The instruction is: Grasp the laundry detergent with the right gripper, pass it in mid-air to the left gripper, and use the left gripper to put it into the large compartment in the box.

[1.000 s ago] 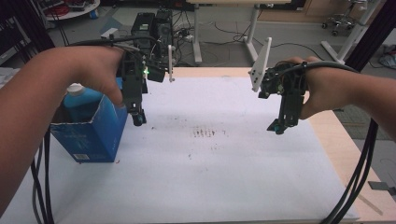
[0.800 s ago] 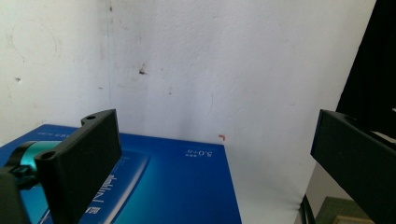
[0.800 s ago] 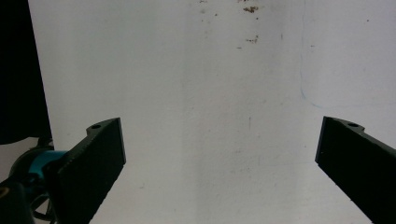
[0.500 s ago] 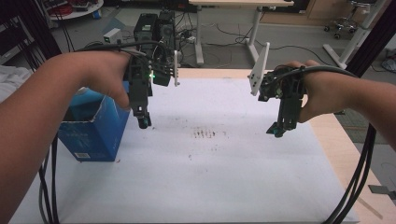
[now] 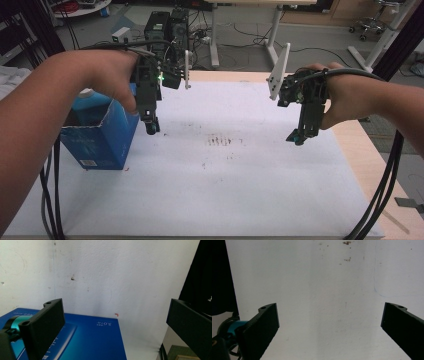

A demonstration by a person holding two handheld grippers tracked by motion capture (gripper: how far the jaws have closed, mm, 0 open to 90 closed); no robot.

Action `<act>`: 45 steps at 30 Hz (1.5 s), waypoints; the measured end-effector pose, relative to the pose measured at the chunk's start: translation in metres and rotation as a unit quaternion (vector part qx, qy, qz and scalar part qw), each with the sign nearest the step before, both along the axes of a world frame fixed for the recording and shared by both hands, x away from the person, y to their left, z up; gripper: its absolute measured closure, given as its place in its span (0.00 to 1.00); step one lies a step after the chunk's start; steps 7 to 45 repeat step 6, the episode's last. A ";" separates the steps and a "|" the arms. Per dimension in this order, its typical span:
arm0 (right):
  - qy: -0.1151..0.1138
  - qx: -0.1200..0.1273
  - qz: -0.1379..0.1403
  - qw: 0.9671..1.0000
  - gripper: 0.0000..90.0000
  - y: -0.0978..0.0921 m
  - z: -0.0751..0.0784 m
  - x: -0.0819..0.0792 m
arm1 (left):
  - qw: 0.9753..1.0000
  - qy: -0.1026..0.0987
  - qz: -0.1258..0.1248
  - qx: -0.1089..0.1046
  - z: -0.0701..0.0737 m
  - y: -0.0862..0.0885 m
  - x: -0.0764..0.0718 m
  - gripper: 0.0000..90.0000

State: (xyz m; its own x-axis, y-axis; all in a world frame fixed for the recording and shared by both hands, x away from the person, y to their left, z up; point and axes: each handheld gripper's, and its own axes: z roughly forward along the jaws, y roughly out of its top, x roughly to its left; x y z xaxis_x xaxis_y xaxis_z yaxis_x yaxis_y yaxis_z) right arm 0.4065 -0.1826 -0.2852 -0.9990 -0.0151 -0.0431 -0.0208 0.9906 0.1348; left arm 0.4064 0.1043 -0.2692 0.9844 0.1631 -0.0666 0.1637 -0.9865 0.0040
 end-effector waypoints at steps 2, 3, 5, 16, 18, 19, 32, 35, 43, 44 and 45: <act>-0.001 -0.001 0.001 1.000 0.01 0.001 0.000 0.000 | 1.000 0.002 -0.001 0.001 -0.001 0.000 0.000 0.02; -0.001 -0.001 0.001 1.000 0.01 0.001 0.000 0.000 | 1.000 0.002 0.000 0.001 -0.001 0.000 0.000 0.02; -0.002 -0.001 0.003 1.000 0.01 0.002 -0.001 0.000 | 1.000 0.002 0.003 -0.001 -0.002 0.001 0.000 0.02; -0.003 -0.001 0.004 1.000 0.01 0.002 -0.001 0.000 | 1.000 0.002 0.002 0.001 -0.003 0.000 0.000 0.02; -0.003 -0.001 0.004 1.000 0.01 0.002 -0.001 0.000 | 1.000 0.002 0.002 0.001 -0.003 0.000 0.000 0.02; -0.003 -0.001 0.004 1.000 0.01 0.002 -0.001 0.000 | 1.000 0.002 0.002 0.001 -0.003 0.000 0.000 0.02; -0.003 -0.001 0.004 1.000 0.01 0.002 -0.001 0.000 | 1.000 0.002 0.002 0.001 -0.003 0.000 0.000 0.02; -0.003 -0.001 0.004 1.000 0.01 0.002 -0.001 0.000 | 1.000 0.002 0.002 0.001 -0.003 0.000 0.000 0.02; -0.003 -0.001 0.004 1.000 0.01 0.002 -0.001 0.000 | 1.000 0.002 0.002 0.001 -0.003 0.000 0.000 0.02; -0.003 -0.001 0.004 1.000 0.01 0.002 -0.001 0.000 | 1.000 0.002 0.002 0.001 -0.003 0.000 0.000 0.02; -0.003 -0.001 0.004 1.000 0.01 0.002 -0.001 0.000 | 1.000 0.002 0.002 0.001 -0.003 0.000 0.000 0.02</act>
